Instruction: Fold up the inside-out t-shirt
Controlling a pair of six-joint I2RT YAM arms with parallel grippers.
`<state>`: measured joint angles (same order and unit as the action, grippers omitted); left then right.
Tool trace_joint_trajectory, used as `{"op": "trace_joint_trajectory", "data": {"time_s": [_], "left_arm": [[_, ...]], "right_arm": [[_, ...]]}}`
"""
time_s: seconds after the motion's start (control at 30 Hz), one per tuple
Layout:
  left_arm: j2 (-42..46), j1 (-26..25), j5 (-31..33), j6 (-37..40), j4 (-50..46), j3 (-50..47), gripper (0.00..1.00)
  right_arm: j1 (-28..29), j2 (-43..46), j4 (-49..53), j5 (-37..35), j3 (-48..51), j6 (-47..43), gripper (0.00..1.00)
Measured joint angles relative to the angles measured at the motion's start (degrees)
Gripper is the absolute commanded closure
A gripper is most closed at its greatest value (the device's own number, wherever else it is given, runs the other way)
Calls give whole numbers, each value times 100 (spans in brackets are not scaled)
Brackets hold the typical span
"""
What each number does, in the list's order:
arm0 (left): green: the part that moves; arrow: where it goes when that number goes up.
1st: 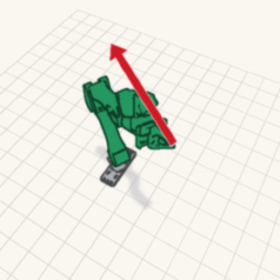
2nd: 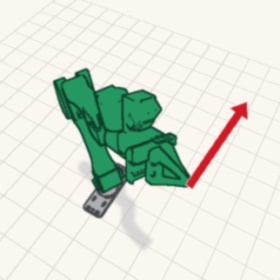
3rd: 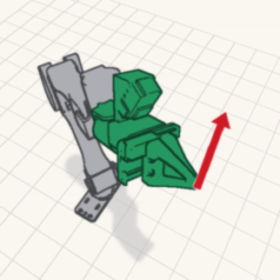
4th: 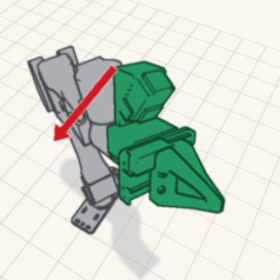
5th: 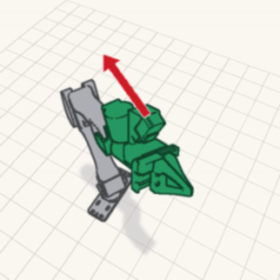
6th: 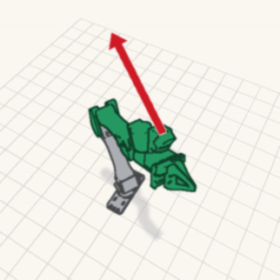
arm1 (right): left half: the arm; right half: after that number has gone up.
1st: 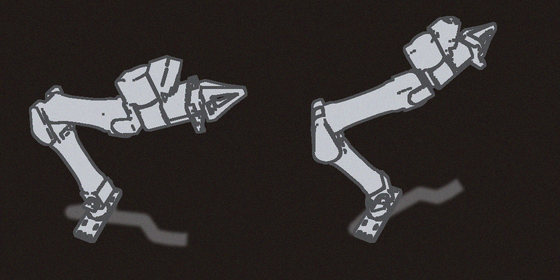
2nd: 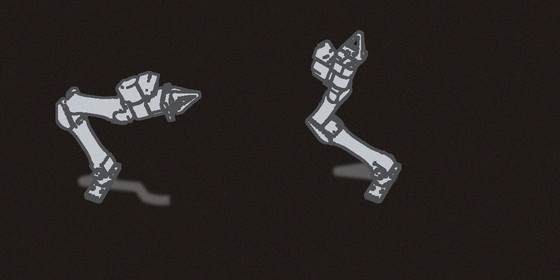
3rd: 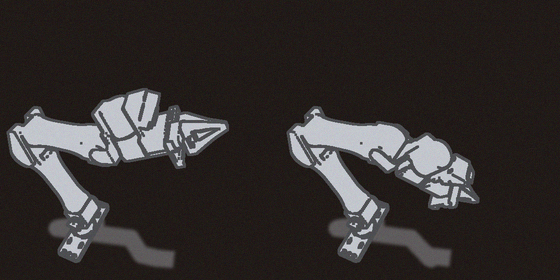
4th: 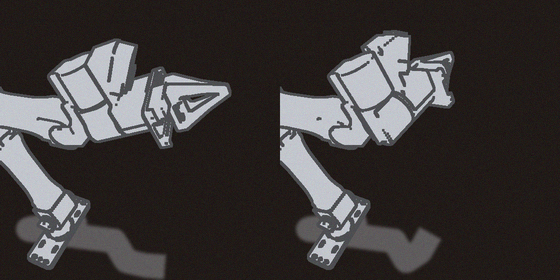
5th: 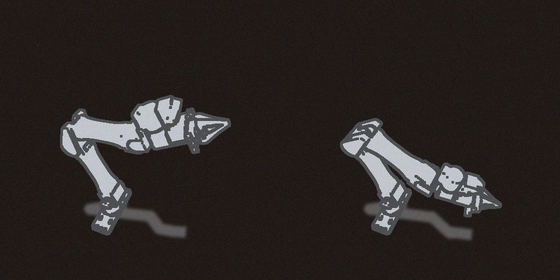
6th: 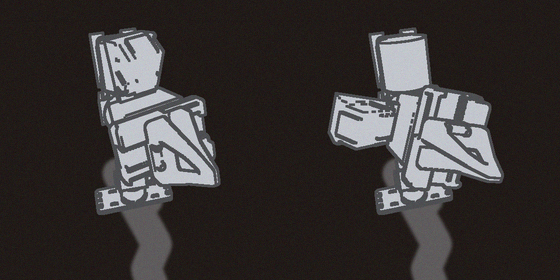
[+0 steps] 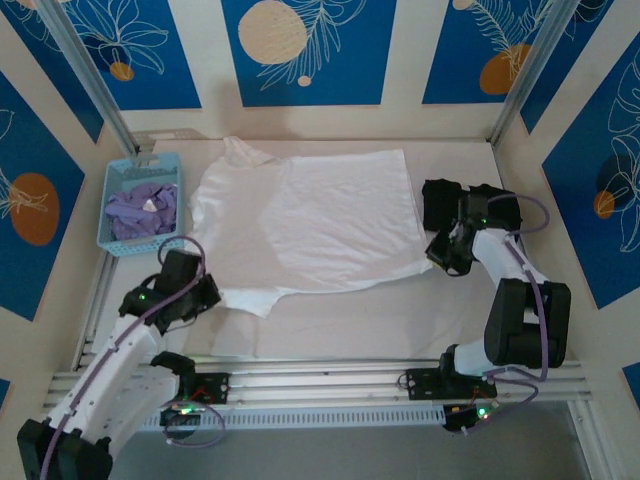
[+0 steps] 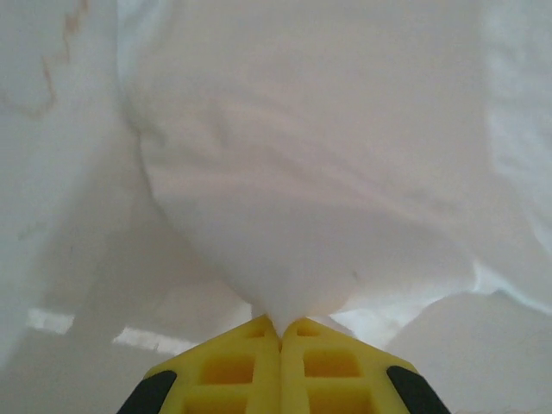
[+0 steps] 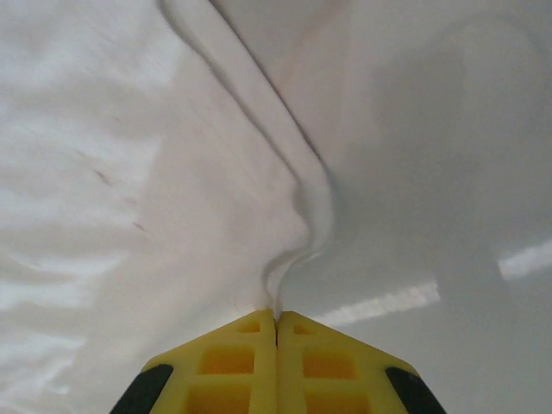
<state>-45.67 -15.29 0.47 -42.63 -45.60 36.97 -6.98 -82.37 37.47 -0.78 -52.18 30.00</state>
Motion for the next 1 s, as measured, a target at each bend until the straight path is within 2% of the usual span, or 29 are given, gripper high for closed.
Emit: {"op": "trace_joint_trajectory", "data": {"time_s": [0.2, 0.33, 0.93, 0.97, 1.0], "left_arm": [[-935, 890, -474, 752, 457, 772, 100], [-1425, 1270, -721, 1014, 756, 1082, 100], [-3707, 1829, -988, 1174, 1687, 2398, 100], [-3842, 1840, -990, 1174, 1735, 2500, 99], [-4059, 1851, -988, 1172, 1794, 2649, 92]], "right_arm": [[0, -566, -192, 111, -654, -17, 97], [0, -935, -304, 188, -892, -17, 97], [291, -2186, -367, 254, -2339, 2, 95], [304, -2288, -376, 254, -2479, 4, 93], [326, -2409, -376, 254, -2632, 9, 89]]}}
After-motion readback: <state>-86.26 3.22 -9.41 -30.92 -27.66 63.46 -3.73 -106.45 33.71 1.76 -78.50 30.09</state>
